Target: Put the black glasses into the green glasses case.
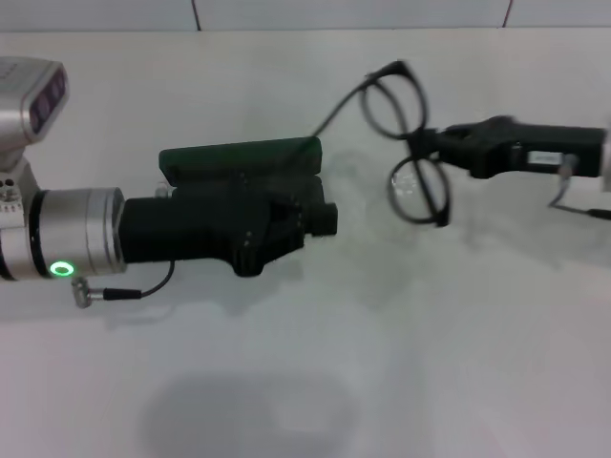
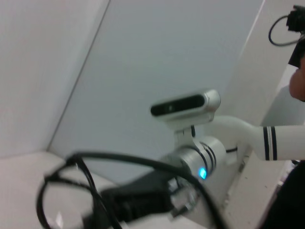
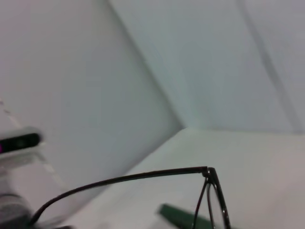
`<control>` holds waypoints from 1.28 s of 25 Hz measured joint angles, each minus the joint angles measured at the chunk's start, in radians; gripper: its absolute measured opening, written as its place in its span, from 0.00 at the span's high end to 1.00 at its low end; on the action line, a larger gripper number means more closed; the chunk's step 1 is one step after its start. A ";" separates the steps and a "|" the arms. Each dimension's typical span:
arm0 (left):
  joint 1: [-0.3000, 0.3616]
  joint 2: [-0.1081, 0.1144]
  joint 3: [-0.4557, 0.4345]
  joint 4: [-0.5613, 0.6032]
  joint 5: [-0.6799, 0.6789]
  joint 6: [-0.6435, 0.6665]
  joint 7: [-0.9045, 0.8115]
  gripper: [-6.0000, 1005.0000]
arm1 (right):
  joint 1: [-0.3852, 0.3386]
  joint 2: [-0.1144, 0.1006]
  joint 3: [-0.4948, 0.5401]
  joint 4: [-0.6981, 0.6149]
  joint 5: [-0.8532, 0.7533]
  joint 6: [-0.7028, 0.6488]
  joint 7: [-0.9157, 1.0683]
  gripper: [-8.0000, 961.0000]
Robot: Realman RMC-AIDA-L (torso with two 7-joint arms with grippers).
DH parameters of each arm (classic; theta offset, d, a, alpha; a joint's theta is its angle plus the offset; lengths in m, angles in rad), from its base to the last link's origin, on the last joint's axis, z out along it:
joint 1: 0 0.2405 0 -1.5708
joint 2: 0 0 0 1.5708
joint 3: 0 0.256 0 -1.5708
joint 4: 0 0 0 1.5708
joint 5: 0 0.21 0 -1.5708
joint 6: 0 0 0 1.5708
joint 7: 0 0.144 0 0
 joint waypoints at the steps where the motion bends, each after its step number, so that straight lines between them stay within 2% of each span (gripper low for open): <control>1: 0.001 0.002 0.007 0.000 0.005 0.000 -0.011 0.98 | -0.026 -0.001 0.000 -0.041 0.001 0.022 -0.027 0.94; 5: 0.009 0.008 0.015 -0.001 0.031 0.001 -0.030 0.97 | -0.108 0.009 0.008 -0.200 0.002 0.079 -0.164 0.94; 9: 0.011 0.006 0.016 -0.003 0.048 0.001 -0.031 0.97 | -0.125 0.016 -0.006 -0.271 0.000 0.111 -0.308 0.94; 15: 0.012 0.001 0.016 -0.002 0.050 -0.003 -0.032 0.97 | -0.113 0.020 -0.106 -0.268 0.008 0.123 -0.537 0.94; 21: 0.012 0.000 0.016 -0.004 0.050 -0.006 -0.032 0.97 | -0.112 0.022 -0.215 -0.264 0.108 0.135 -0.700 0.94; 32: 0.001 0.000 0.016 -0.008 0.052 -0.014 -0.032 0.96 | -0.106 0.022 -0.304 -0.261 0.184 0.152 -0.739 0.94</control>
